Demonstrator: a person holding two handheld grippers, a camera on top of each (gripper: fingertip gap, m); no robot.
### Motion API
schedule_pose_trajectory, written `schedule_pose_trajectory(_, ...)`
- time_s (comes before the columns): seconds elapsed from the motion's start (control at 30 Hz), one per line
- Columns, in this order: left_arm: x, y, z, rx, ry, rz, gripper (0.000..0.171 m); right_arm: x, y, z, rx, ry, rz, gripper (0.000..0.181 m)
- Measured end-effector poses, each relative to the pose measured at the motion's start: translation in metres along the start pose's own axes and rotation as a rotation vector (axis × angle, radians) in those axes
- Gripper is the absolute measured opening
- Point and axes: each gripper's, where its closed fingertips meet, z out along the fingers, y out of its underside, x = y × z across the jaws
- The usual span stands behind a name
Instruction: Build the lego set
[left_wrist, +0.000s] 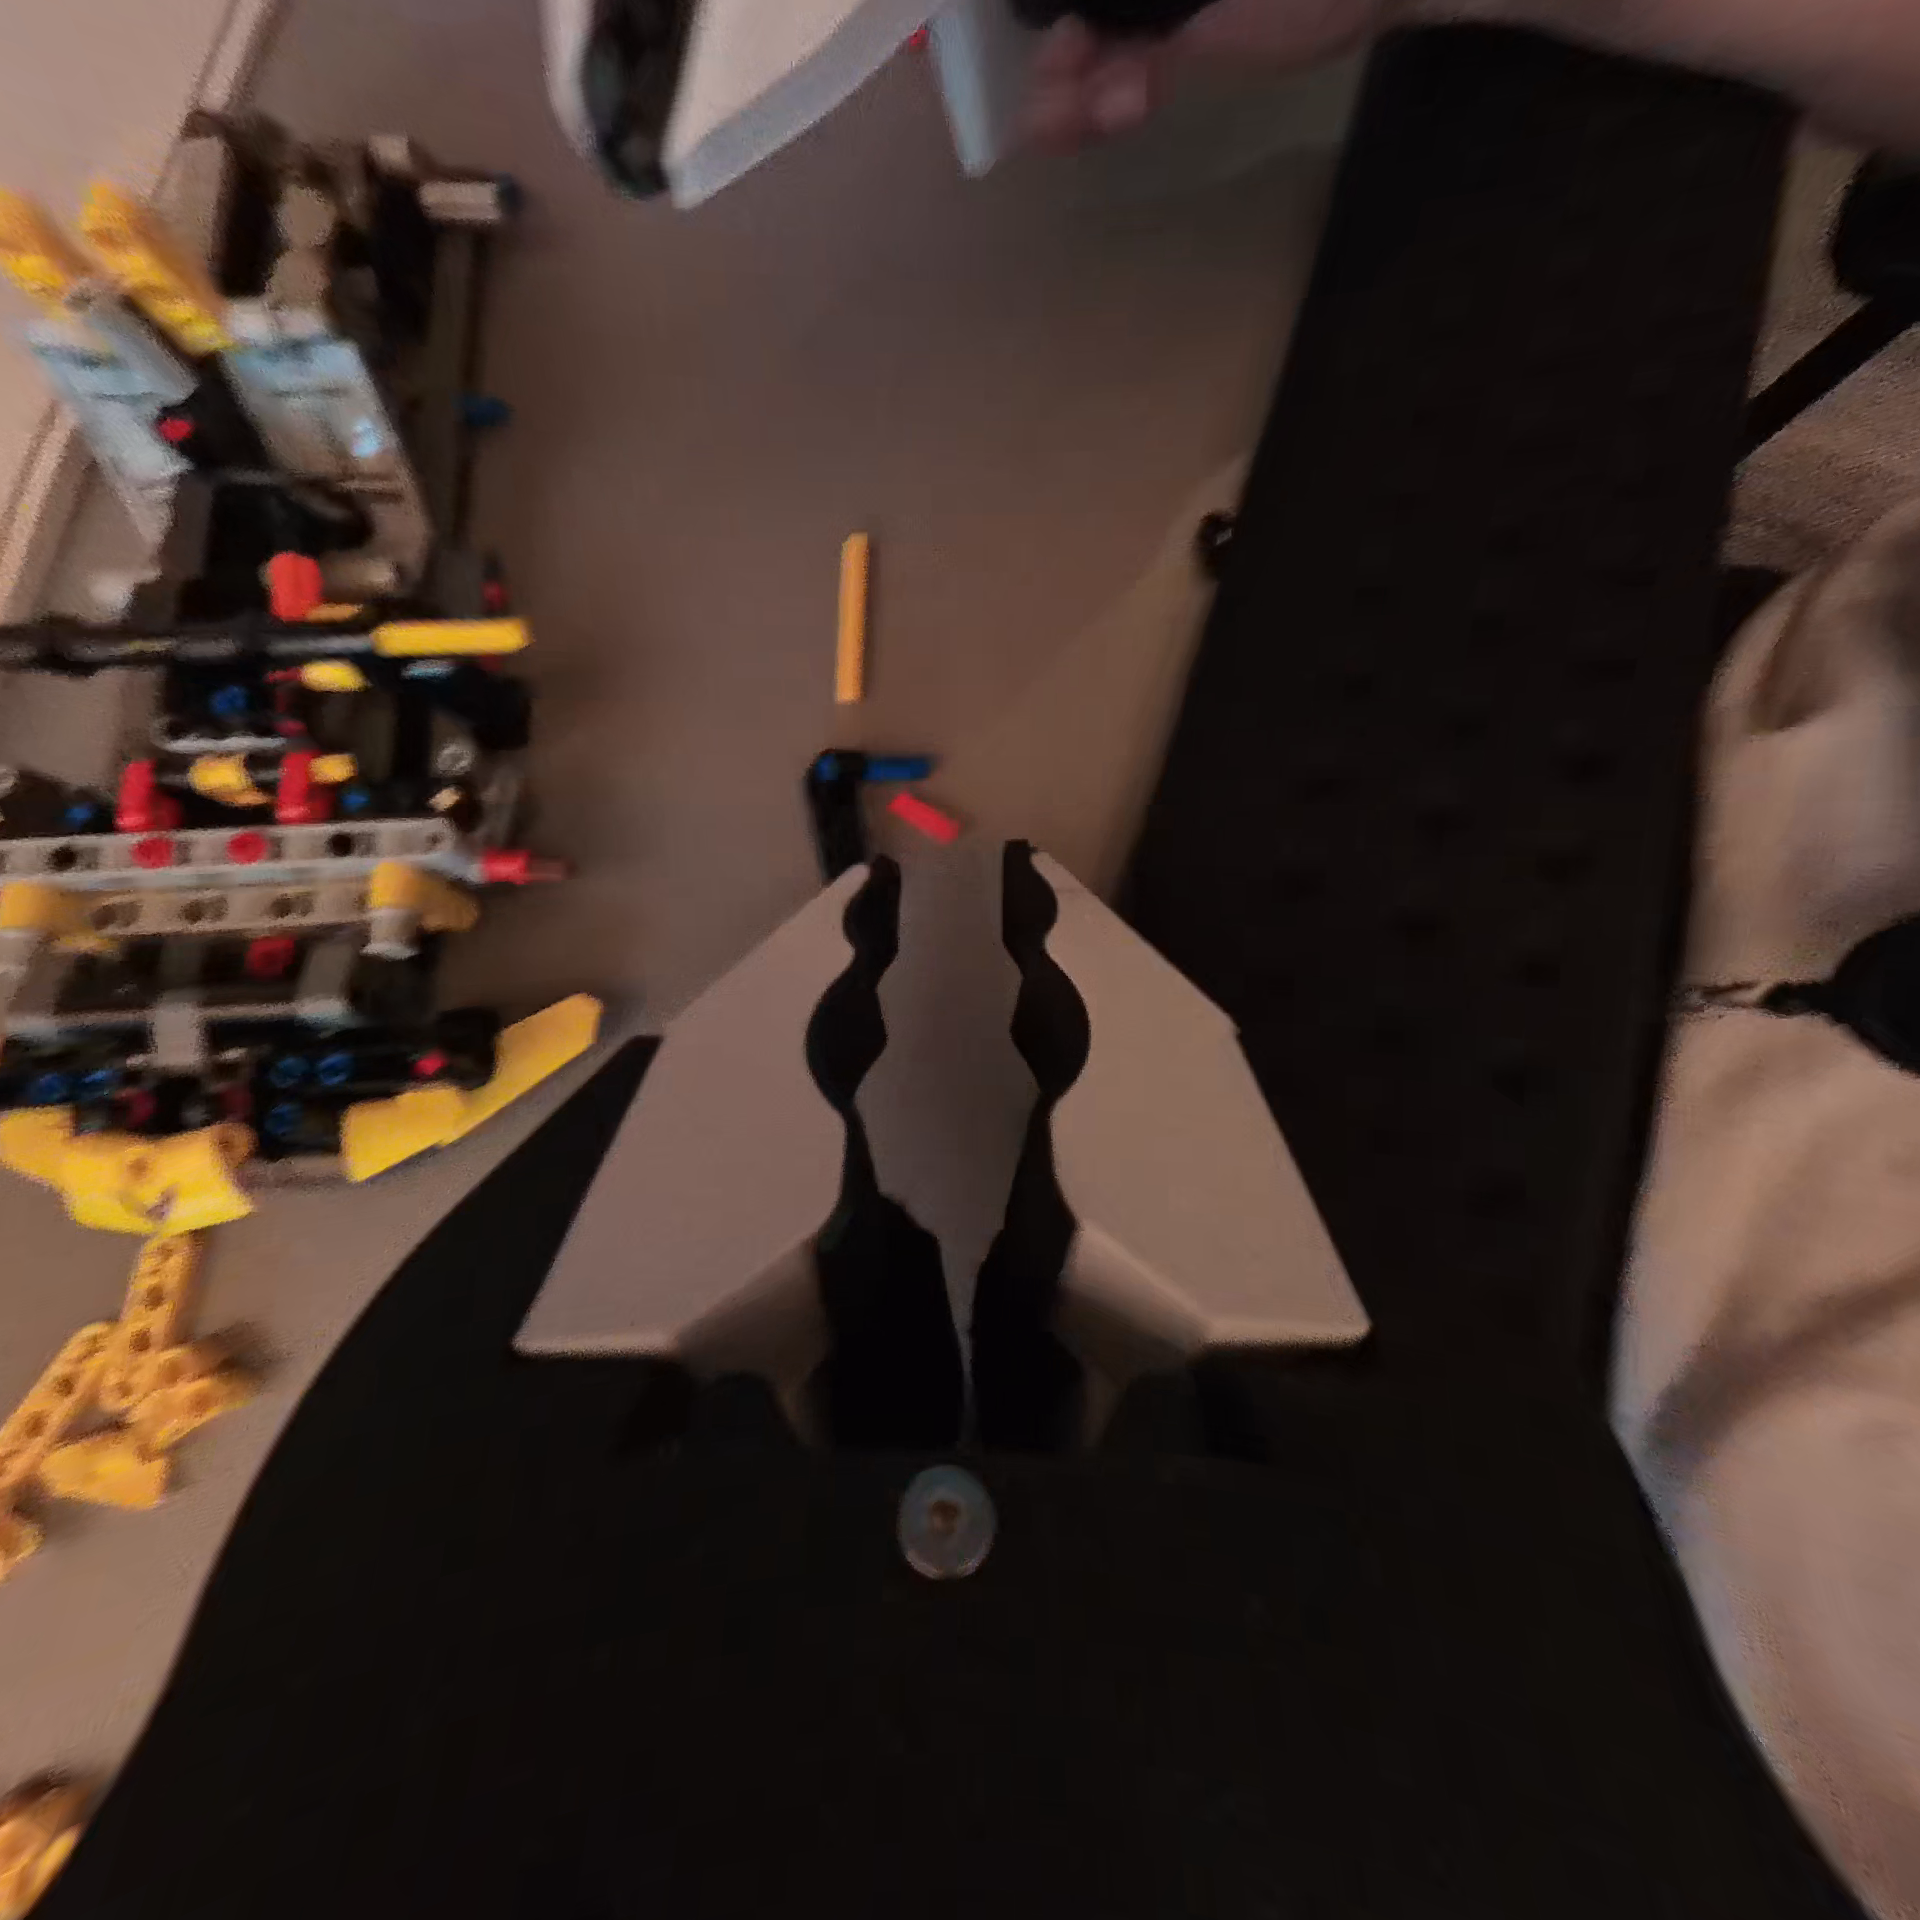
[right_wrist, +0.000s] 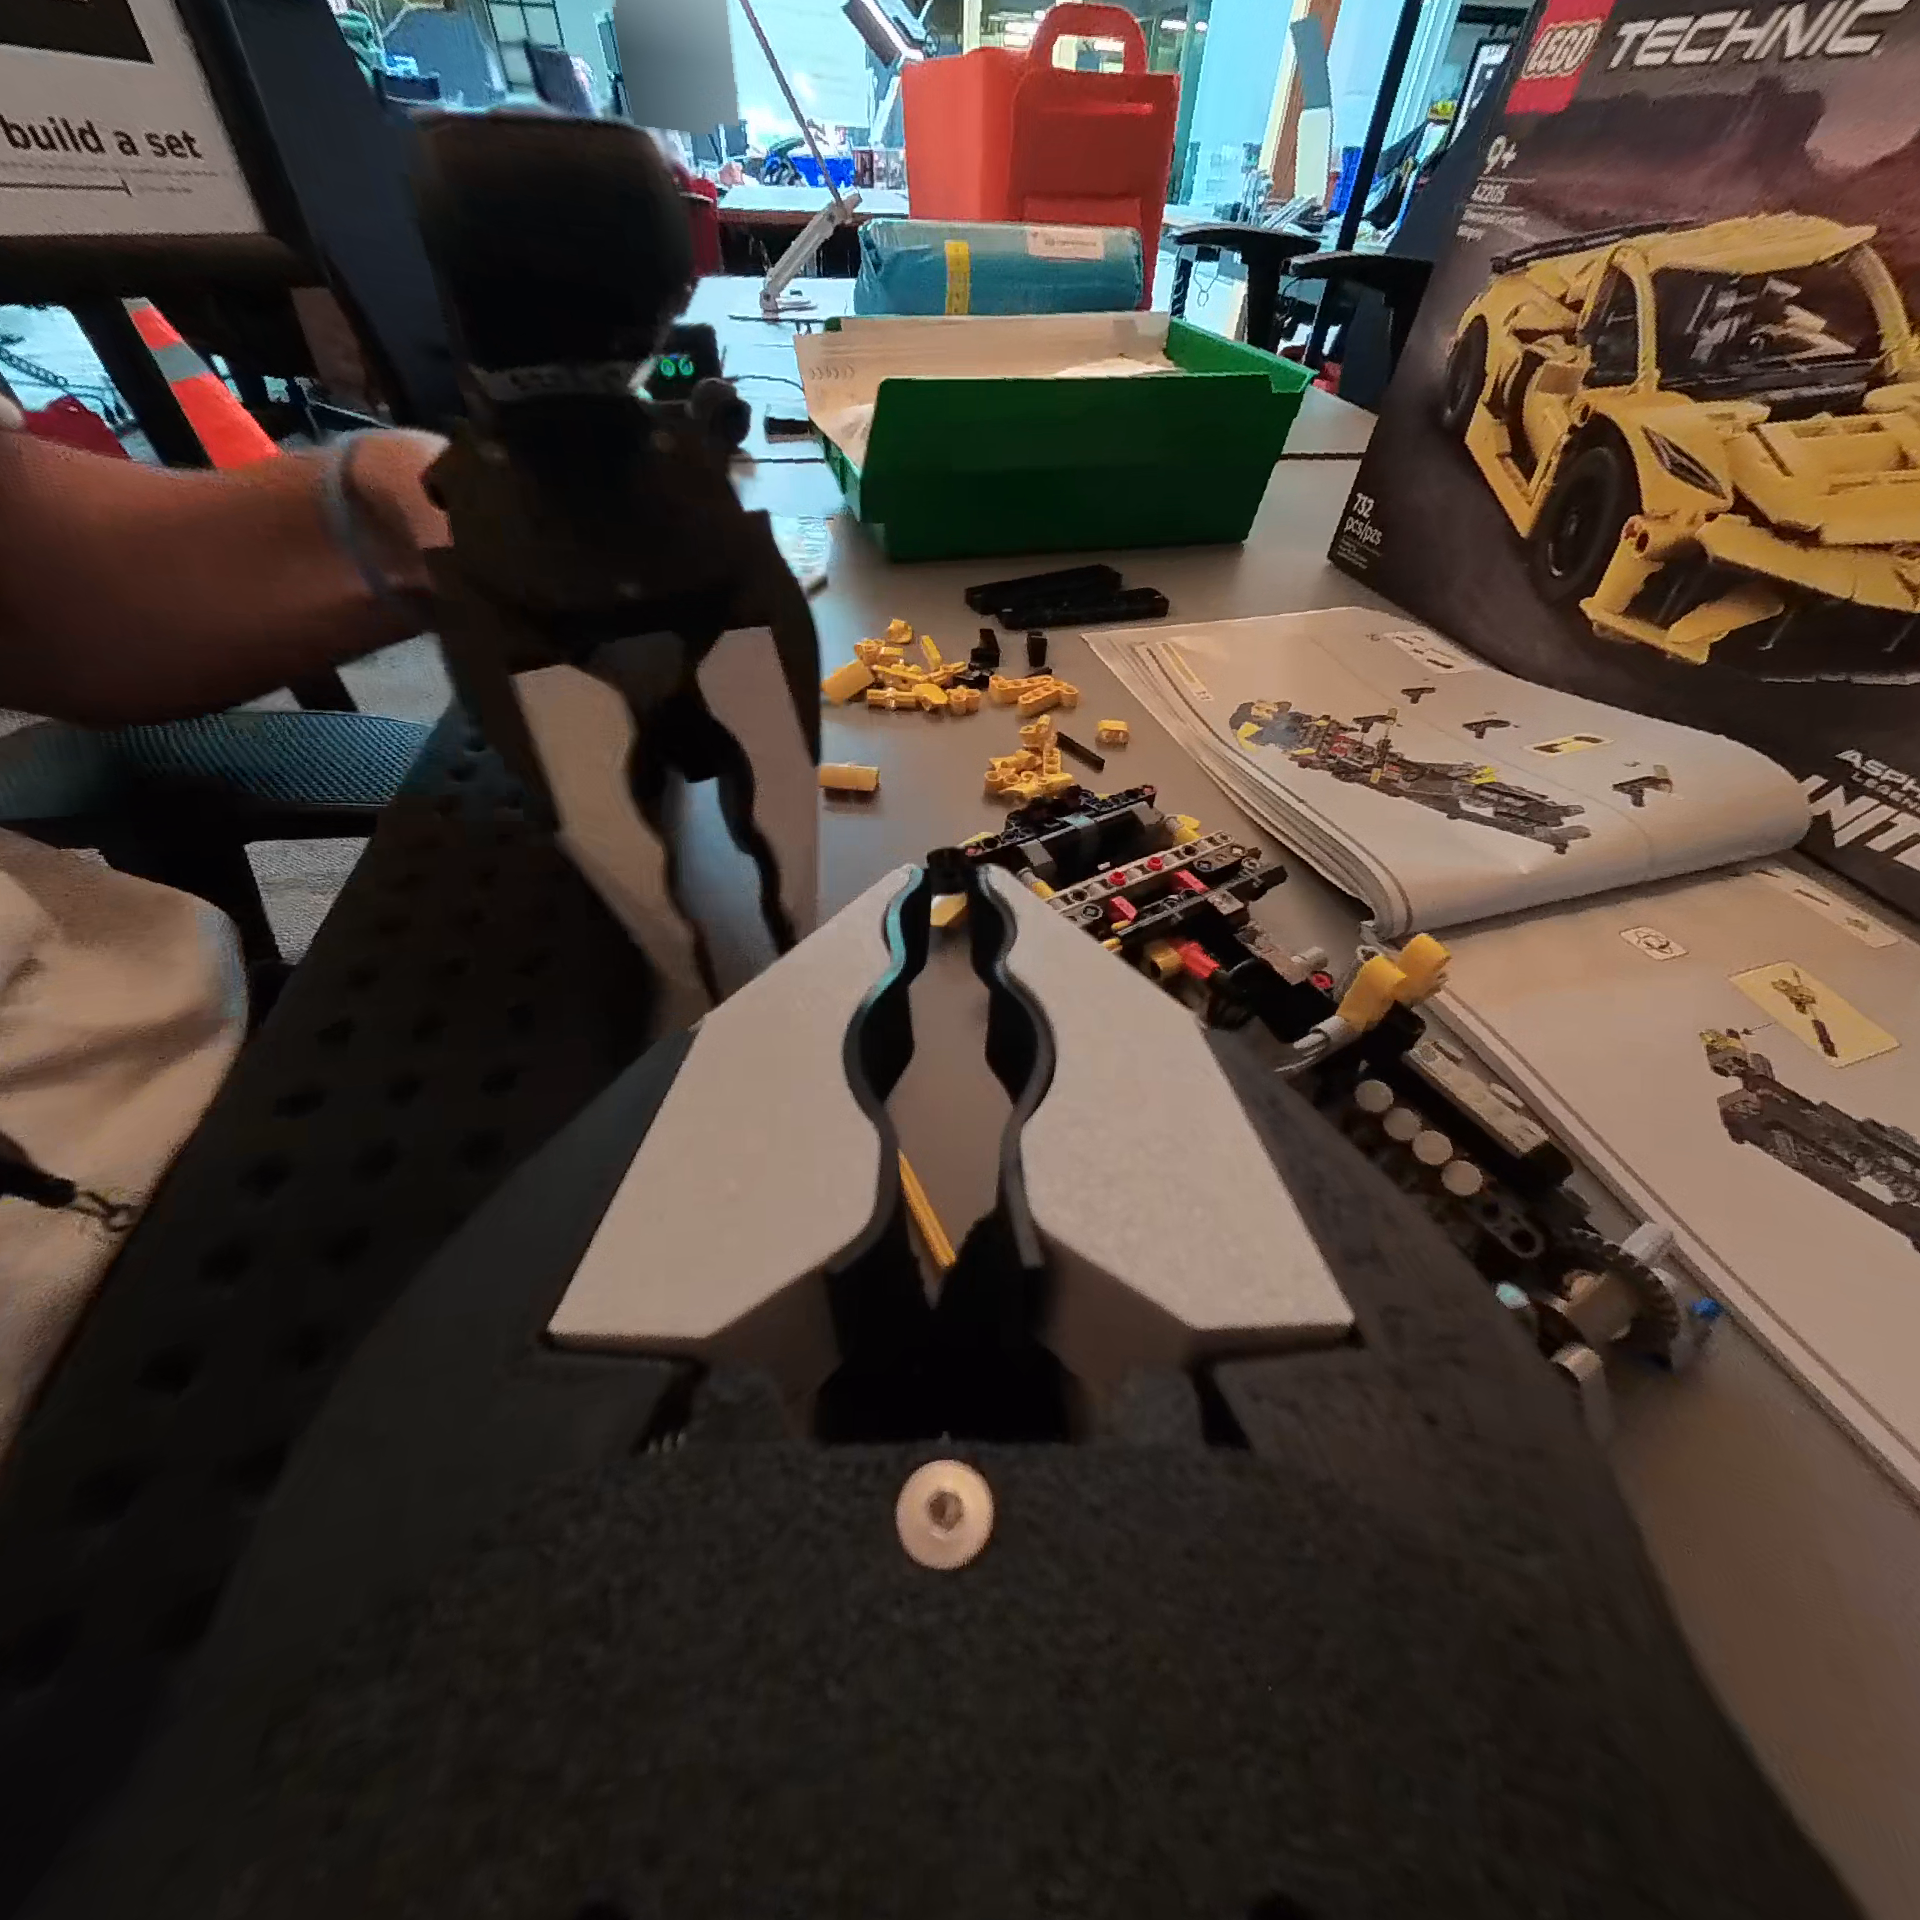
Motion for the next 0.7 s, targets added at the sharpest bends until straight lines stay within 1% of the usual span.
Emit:
schedule_pose_trajectory(0.03, 0.007, -0.003, 0.003, -0.014, -0.004, -0.008, 0.012, 0.000, -0.001, -0.001, 0.007, 0.002, -0.002, 0.006)
schedule_pose_trajectory(0.1, 0.004, 0.006, 0.012, -0.122, -0.080, -0.036, 0.014, 0.001, -0.003, -0.002, 0.016, 0.011, 0.001, 0.007)
schedule_pose_trajectory(0.13, 0.000, 0.007, 0.014, -0.142, -0.118, -0.063, 0.013, 0.003, -0.003, -0.003, 0.018, 0.016, 0.006, 0.006)
schedule_pose_trajectory(0.27, -0.009, 0.006, 0.021, -0.143, -0.191, -0.154, 0.014, 0.005, -0.007, -0.007, 0.045, 0.020, 0.022, 0.006)
schedule_pose_trajectory(0.37, -0.009, 0.002, 0.026, -0.122, -0.198, -0.190, 0.013, 0.004, -0.008, -0.007, 0.048, 0.015, 0.028, 0.006)
schedule_pose_trajectory(0.5, -0.010, 0.000, 0.028, -0.106, -0.210, -0.204, 0.013, 0.002, -0.009, -0.007, 0.050, 0.006, 0.031, 0.006)
schedule_pose_trajectory(0.57, -0.012, 0.001, 0.027, -0.112, -0.224, -0.210, 0.006, 0.002, -0.008, -0.006, 0.045, 0.003, 0.033, 0.006)
schedule_pose_trajectory(0.7, -0.013, 0.006, 0.022, -0.120, -0.213, -0.179, 0.002, 0.002, -0.006, -0.006, 0.041, -0.002, 0.041, 0.006)
